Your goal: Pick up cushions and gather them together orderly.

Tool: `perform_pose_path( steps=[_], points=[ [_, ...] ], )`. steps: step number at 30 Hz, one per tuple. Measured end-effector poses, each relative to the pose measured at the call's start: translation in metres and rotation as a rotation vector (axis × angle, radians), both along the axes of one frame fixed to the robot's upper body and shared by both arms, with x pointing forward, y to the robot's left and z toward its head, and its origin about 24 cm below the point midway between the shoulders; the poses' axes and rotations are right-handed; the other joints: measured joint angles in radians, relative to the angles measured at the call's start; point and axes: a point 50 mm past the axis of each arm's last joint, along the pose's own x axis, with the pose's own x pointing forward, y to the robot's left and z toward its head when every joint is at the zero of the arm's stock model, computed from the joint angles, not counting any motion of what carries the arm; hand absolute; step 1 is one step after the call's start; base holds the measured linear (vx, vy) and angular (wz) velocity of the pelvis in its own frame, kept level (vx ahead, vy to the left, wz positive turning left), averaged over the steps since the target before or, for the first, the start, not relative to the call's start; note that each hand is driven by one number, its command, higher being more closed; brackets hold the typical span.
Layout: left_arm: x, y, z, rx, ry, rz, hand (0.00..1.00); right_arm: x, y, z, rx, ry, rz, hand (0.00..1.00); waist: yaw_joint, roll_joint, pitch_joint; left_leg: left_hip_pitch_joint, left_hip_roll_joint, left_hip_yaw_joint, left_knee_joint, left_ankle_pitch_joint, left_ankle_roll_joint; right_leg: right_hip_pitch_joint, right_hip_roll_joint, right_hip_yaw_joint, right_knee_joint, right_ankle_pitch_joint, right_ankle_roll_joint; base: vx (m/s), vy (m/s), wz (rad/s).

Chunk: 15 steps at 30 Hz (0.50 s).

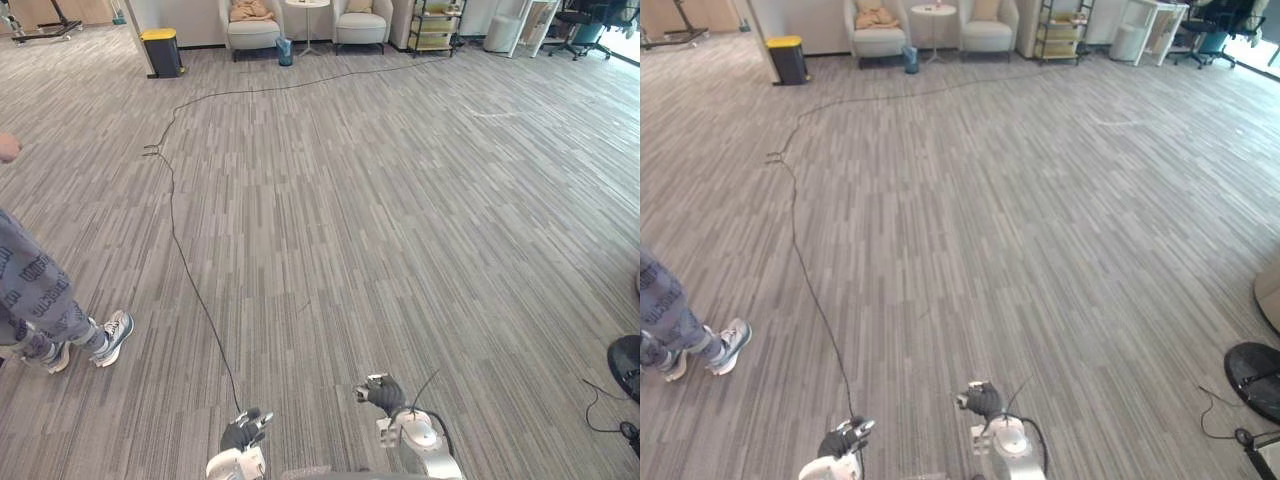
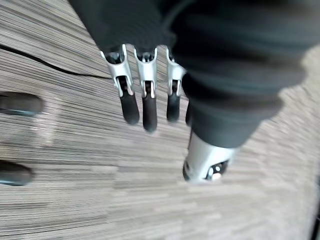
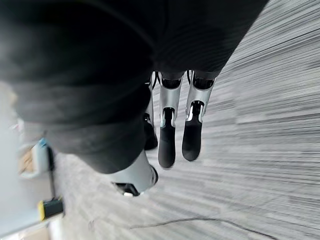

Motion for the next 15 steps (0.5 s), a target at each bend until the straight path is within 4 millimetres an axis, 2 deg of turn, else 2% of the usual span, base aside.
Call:
perform_pose_path(
  steps=[1, 4, 10, 15],
  points=[
    [-0.006, 0.003, -0.003, -0.001, 0.023, 0.026, 0.00, -0.012, -0.004, -0.008, -0.005, 0.056, -0.025, 0.00, 0.001, -0.004, -0.015, 0.002, 0.001, 0.006, 0.000, -0.004, -0.006, 0.000, -0.001, -0.005, 0.006, -0.006, -0.001, -0.03, -0.024, 0.06],
    [-0.011, 0.007, -0.004, -0.002, 0.039, 0.069, 0.00, -0.025, -0.011, -0.016, -0.011, 0.115, -0.063, 0.00, 0.002, -0.008, -0.020, 0.000, 0.002, 0.007, 0.000, -0.005, -0.005, 0.001, -0.003, -0.016, 0.008, -0.009, -0.001, -0.03, -0.031, 0.08],
    [-0.014, 0.009, -0.005, -0.004, 0.049, 0.095, 0.00, -0.028, -0.021, -0.020, -0.013, 0.140, -0.128, 0.00, 0.009, -0.008, -0.020, -0.003, 0.001, 0.001, -0.002, -0.002, 0.001, 0.001, -0.005, -0.034, 0.009, -0.014, -0.001, -0.03, -0.036, 0.07],
    [-0.013, 0.008, -0.006, -0.008, 0.056, 0.085, 0.00, -0.034, -0.031, -0.026, 0.005, 0.189, -0.231, 0.00, 0.011, -0.009, -0.028, -0.021, -0.004, -0.045, -0.003, 0.002, 0.006, 0.000, -0.009, -0.082, 0.005, -0.027, 0.002, -0.01, -0.042, 0.24]
  ],
)
